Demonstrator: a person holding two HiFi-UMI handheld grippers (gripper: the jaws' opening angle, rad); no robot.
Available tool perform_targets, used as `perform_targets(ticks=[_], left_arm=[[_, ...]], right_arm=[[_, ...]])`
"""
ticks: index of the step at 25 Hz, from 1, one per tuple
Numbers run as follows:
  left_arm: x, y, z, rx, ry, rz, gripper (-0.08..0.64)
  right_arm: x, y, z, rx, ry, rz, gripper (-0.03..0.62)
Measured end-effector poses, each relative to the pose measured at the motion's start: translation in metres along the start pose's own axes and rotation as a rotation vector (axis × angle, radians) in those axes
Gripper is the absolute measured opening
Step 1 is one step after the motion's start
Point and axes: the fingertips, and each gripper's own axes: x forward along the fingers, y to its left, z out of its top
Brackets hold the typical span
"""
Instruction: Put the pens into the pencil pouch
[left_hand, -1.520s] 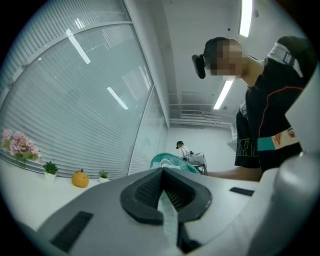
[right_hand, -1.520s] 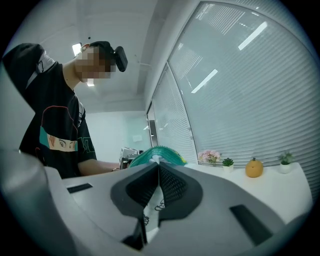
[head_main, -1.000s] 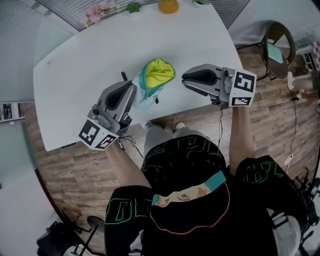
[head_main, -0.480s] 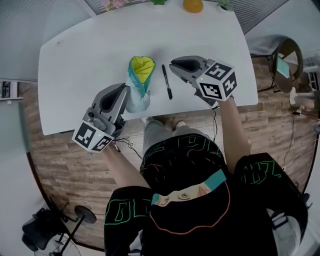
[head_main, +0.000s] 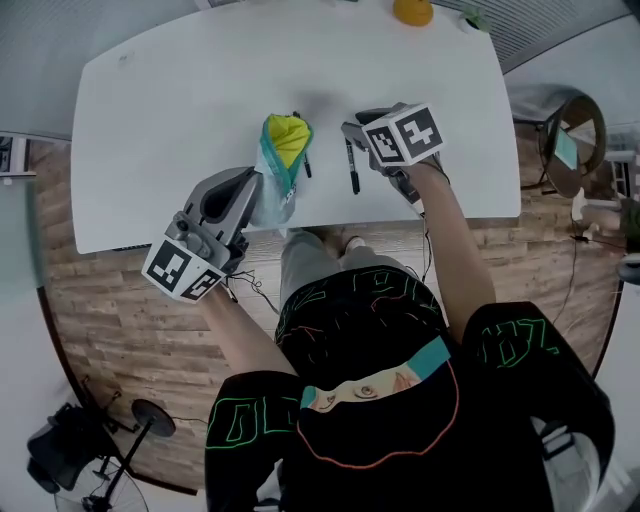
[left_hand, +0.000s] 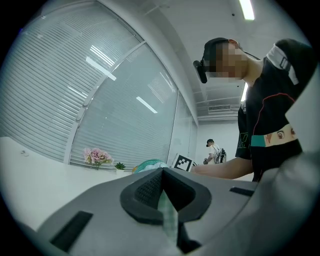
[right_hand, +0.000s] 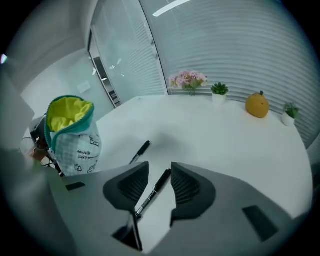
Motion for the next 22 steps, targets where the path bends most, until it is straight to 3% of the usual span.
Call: perform_targets(ticks=[9,11,14,18,22], left_arm=[[-0.005,0.008,-0.007,-0.031,0.014,-0.040,-0.002],[-0.004,0.013,-0.008,-0.038,0.021,-0.051,-0.002],[-0.002,0.019,-0.009,-0.042,0.031,-0.072,-0.002],[0.001,0.021,-0.009,-0.045,0.047,-0.100,-0.002],[0.002,0.022,-0.012,-0.047,0.067,-0.120,-0.002]], right_arm=[[0.035,-0.013,-0.024,0.125,0.216,-0.064,0.149],[0.040,-0.015,-0.029,0.127,0.246,-0.083,0.107],[0.043,-0.016,-0.030,0.133,0.246,-0.098,0.051],[0.043,-0.014,-0.026,0.154,0.217,-0.075,0.049],[0.033,-0.009,-0.008,0.164,0.107,-0.057,0.049]])
